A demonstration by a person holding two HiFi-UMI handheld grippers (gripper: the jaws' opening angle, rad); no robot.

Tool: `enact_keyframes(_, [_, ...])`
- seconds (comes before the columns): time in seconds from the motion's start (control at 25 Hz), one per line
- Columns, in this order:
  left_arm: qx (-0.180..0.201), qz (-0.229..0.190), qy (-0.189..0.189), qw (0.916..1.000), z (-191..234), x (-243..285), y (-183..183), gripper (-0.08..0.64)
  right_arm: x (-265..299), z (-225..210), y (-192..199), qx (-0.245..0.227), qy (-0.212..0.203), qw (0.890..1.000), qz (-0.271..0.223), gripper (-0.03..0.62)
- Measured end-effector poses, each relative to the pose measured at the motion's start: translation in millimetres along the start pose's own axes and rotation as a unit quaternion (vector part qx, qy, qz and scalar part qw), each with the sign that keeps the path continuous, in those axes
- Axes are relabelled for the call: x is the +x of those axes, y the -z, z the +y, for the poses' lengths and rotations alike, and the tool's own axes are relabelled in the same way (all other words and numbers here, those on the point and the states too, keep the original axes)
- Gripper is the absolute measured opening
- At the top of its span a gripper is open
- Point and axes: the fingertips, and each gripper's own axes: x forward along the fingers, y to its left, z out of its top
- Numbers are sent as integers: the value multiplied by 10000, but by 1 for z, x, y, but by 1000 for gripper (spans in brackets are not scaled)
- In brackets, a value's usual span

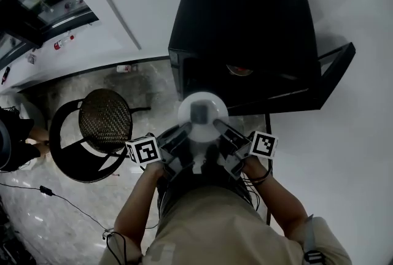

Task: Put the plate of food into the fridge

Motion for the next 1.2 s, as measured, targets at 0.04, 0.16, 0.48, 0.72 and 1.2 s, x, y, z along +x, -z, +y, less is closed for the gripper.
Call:
enact_keyframes(0.04, [-91,12,-17,10000,3,0,1,37,1,-3,1,-23,69,10000,8,54])
enact_keyframes(0.16, [-229,34,-82,9997,7,2,2,31,0,-14,6,-2,278,9996,1,54])
enact_keyframes(0.48, [-652,7,-411,9970,26,4,9,17,3,-27,15,183,411,9990,22,54])
enact_keyframes(0.72, [-906,-30,-666,9937,40,6,18,15,5,-44,20,169,567,9982,124,54])
enact_keyframes(1.2, [-1339,-269,-646,9885,56,18,32,14,-2,-63,17,-571,1097,9915,417,104])
